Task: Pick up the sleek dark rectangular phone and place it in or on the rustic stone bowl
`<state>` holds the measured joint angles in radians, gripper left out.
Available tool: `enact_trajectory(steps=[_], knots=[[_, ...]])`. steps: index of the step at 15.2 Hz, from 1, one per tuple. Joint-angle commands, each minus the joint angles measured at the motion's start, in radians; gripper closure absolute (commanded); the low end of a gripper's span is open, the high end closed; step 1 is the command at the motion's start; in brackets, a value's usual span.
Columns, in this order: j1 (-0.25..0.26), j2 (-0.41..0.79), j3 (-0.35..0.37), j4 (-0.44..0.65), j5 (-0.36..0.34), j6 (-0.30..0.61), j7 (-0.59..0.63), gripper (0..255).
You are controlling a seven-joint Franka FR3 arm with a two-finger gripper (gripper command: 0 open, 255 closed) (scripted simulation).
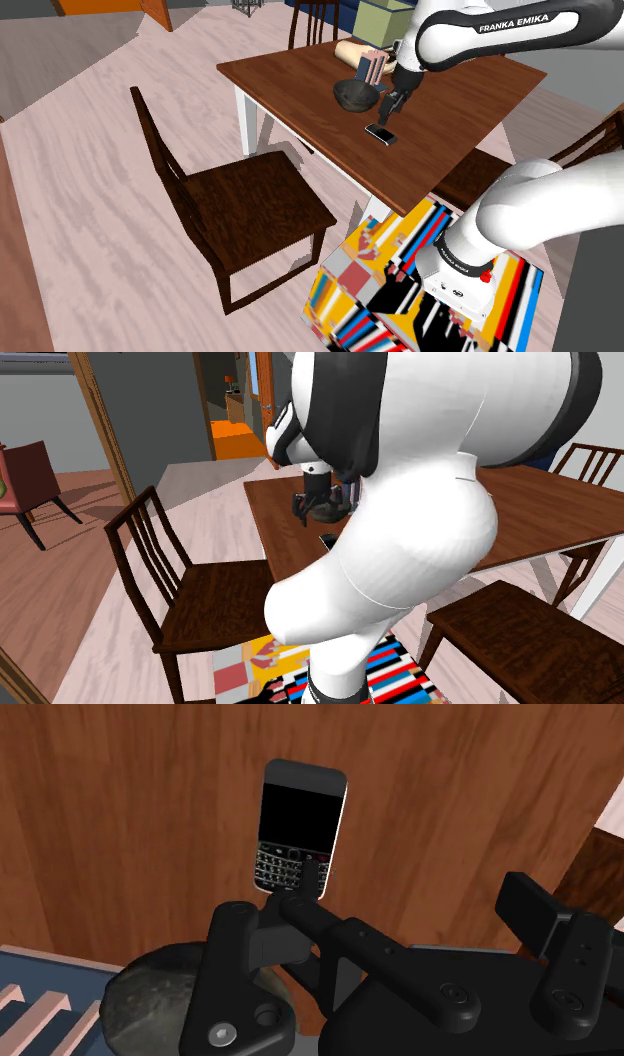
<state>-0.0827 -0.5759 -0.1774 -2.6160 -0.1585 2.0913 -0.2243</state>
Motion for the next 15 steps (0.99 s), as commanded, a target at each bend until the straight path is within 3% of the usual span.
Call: enact_trajectory(steps=[1,6,15], knots=[[-0.011,0.055,-0.034,-0.011,-0.016,0.068,-0.037,0],[-0.031,0.215,-0.120,-0.001,-0.034,0.221,-0.138,0],[-0.027,0.302,-0.137,-0.040,-0.029,0.347,-0.146,0]])
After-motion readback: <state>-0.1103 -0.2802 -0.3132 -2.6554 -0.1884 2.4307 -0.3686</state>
